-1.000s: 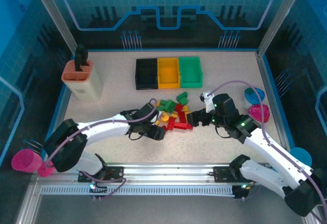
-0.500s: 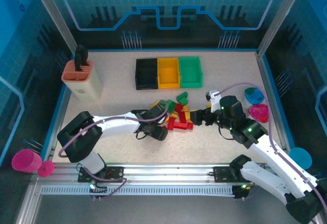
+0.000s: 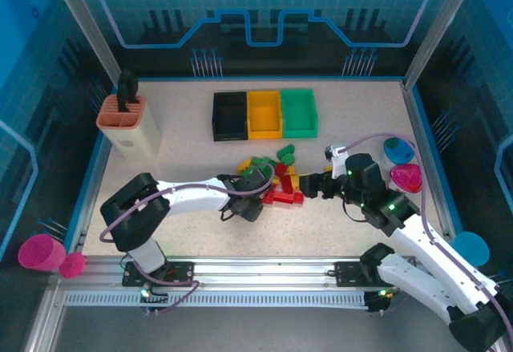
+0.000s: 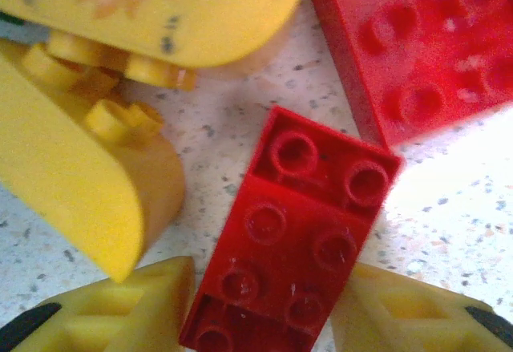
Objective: Sort the legos into containers by color
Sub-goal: Pick up the lego from the middle-left of the table.
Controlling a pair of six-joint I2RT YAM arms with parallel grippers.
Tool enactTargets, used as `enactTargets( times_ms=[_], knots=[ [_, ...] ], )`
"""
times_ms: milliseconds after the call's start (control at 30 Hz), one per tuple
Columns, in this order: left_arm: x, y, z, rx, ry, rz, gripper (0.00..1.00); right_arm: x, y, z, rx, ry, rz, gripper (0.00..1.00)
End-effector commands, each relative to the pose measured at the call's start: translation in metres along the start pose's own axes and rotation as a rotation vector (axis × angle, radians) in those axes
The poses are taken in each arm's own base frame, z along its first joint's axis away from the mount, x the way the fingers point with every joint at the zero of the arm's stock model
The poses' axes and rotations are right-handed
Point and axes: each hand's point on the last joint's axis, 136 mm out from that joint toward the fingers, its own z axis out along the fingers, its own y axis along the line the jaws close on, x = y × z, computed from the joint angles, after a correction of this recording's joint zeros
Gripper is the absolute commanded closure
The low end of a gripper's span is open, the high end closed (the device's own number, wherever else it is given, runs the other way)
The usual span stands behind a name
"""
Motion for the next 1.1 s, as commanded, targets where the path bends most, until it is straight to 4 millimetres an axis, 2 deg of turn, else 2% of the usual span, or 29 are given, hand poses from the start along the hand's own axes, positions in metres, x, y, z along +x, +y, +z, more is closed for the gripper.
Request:
enactTargets(
  times_ms=[0,267,367,633,800,900,1067],
  knots=[
    [0.002,-0.008,0.007,-0.010,0.013,0.046,0.58,-0.002,-0.003,-0.002,0.004,-0.032,0.025,0.09],
    [0.001,-0.009,-0.007,-0.019,-0.017,0.056,0.70,-0.001,-0.001,-0.010,-0.018,-0.066,0.046,0.09],
    [-0.003,-0.010,-0.017,-0.006,-0.046,0.044,0.71,-0.001,0.000,-0.011,-0.021,-0.065,0.045,0.09],
    [-0.016,-0.007,-0.054,0.018,-0.143,0.033,0.71,-0.002,0.000,-0.011,-0.026,-0.067,0.054,0.09],
    [-0.029,0.000,-0.086,0.032,-0.228,0.011,0.71,-0.001,0.000,-0.010,-0.022,-0.066,0.054,0.09],
    [-0.046,0.015,-0.110,0.069,-0.288,-0.060,0.71,0.000,-0.001,-0.009,-0.020,-0.065,0.054,0.09],
    [-0.092,0.062,-0.151,0.117,-0.420,-0.263,0.71,0.007,0.000,-0.001,-0.030,-0.028,0.064,0.09]
  ],
)
